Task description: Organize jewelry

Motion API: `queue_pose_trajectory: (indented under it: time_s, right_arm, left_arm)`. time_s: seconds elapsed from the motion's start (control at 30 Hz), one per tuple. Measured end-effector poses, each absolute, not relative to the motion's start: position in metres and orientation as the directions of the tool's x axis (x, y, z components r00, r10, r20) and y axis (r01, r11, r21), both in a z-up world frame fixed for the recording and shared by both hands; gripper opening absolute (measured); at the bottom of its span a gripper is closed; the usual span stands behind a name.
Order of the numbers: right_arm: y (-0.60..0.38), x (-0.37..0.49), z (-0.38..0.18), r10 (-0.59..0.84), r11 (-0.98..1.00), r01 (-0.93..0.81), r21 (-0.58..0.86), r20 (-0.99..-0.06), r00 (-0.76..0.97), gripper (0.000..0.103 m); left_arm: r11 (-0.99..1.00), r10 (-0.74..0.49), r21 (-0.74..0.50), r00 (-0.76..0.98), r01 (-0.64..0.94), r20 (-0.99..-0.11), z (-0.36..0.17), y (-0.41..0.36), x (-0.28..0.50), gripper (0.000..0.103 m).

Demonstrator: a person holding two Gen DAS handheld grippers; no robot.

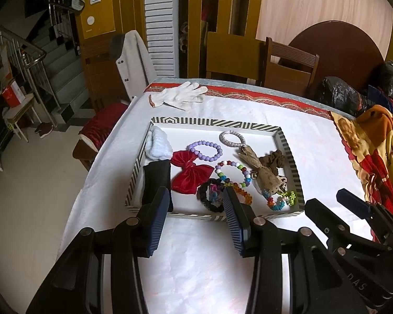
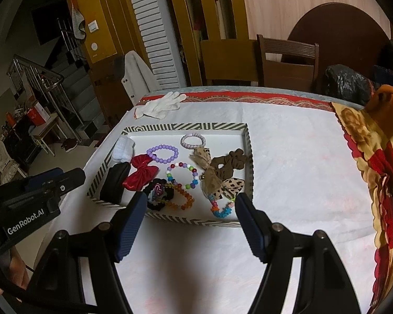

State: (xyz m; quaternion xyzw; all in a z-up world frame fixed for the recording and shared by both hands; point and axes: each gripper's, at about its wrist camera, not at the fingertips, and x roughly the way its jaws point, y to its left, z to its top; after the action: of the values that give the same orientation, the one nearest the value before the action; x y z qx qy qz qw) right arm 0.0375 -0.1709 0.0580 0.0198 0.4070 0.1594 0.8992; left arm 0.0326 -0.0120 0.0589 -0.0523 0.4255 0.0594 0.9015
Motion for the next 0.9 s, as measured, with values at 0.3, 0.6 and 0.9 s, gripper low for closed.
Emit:
queue_pose_trajectory:
  time_s: [0.3,0.6,0.9]
  right_arm:
    - [-0.1667,0.0363,0.0568,0.305,0.948,-0.269,0.17,-0.725,0.617,0.073]
    - [-0.1656,0.0356,0.0555,0.306,0.948,-0.267,0.174,-0.727,0.614,0.073]
    - [-0.1649,0.0354,0.0528,0.308,0.947,-0.27,0.175,-0.731,0.609,0.073]
  left_arm:
    - [0.988,0.059,-0.046,0.629,-0.149,-0.775,0.0573,-0.0113,0.0314,0.055]
    - [0.988,0.055,-0.047,0.623,-0.145,-0.78,0.0539,-0.0093,0.0295,0.055]
    - [0.988,0.055,-0.048,0.618,-0.149,-0.784,0.051,-0.0087,0.0308,0.055]
